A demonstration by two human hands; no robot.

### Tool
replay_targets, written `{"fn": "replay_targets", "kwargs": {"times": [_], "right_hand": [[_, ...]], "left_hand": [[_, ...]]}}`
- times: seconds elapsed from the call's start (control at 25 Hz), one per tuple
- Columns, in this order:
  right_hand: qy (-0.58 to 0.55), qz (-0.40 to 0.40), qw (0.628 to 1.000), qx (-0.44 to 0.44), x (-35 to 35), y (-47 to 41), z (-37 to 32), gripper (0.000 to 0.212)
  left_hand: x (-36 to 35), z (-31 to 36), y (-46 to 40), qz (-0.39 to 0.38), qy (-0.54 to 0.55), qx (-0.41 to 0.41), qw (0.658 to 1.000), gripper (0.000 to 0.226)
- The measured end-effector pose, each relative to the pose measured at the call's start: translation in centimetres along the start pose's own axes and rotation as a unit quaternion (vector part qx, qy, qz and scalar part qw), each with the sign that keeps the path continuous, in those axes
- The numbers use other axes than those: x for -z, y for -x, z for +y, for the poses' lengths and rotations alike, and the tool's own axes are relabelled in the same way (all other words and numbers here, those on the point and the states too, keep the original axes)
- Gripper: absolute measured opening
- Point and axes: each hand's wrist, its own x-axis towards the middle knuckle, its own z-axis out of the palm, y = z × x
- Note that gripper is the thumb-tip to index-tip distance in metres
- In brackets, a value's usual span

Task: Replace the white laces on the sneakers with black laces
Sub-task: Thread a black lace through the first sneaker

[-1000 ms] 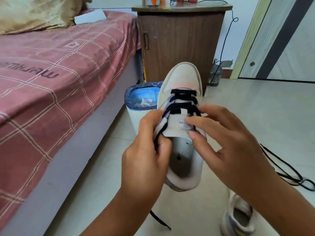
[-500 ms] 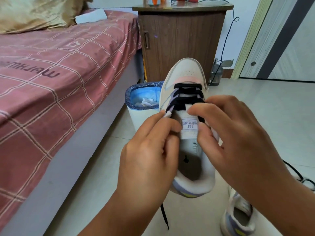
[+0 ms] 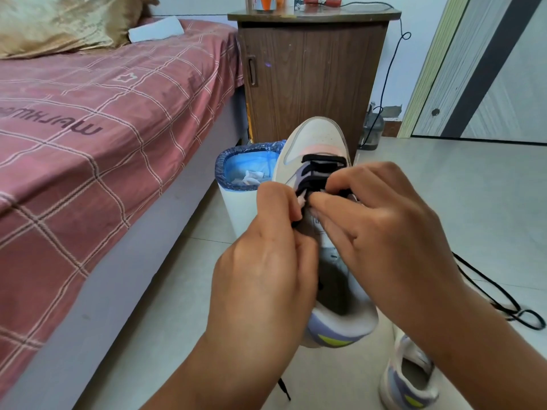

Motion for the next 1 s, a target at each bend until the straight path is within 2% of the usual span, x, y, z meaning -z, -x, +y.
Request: {"fn": "replay_targets", "kwargs": {"times": [0.12,0.36,0.48,0.68,0.76,0.84,0.88,1.0], "right_hand": [[-0.022,0.000,1.000,-0.003,-0.3,-0.1,0.1,0.012],[0.048,-0.037,0.998,-0.013,-2.1,1.0,-0.6,0.009],[0.029,-0.065,0.997,-0.009,-2.9,1.0,0.0,0.002],[0.009,-0.059,0.998,0.009,-4.1,1.4,0.3,0.004],[-0.095,-0.057,0.993,-0.038,-4.1,1.4,0.7,0.008],[-0.235,-0.057,0.962,-0.126,-3.4,1.2,1.5,0.011],[-0.268,-0.072,0.948,-0.158,-3.0,1.1,1.7,0.011],[-0.258,-0.122,0.935,-0.210,-1.9,0.5,1.4,0.004]], "left_hand": [[-0.2,-0.3,0.2,0.002,0.006,0.005,1.000,0.035],[-1.2,-1.4,-0.1,0.010,-0.034,-0.014,0.999,0.029],[-2.0,-2.2,0.3,-0.011,-0.051,-0.016,0.998,0.015],[-2.6,-3.3,0.5,0.002,-0.061,-0.020,0.998,0.013],[-2.6,-3.7,0.6,0.017,-0.046,-0.013,0.999,0.019],[-2.5,-4.2,0.7,0.014,-0.023,0.004,1.000,0.019],[-2.5,-4.3,0.9,0.014,-0.019,0.009,1.000,0.018],[-2.4,-4.3,1.4,0.014,0.004,0.026,1.000,0.025]]}}
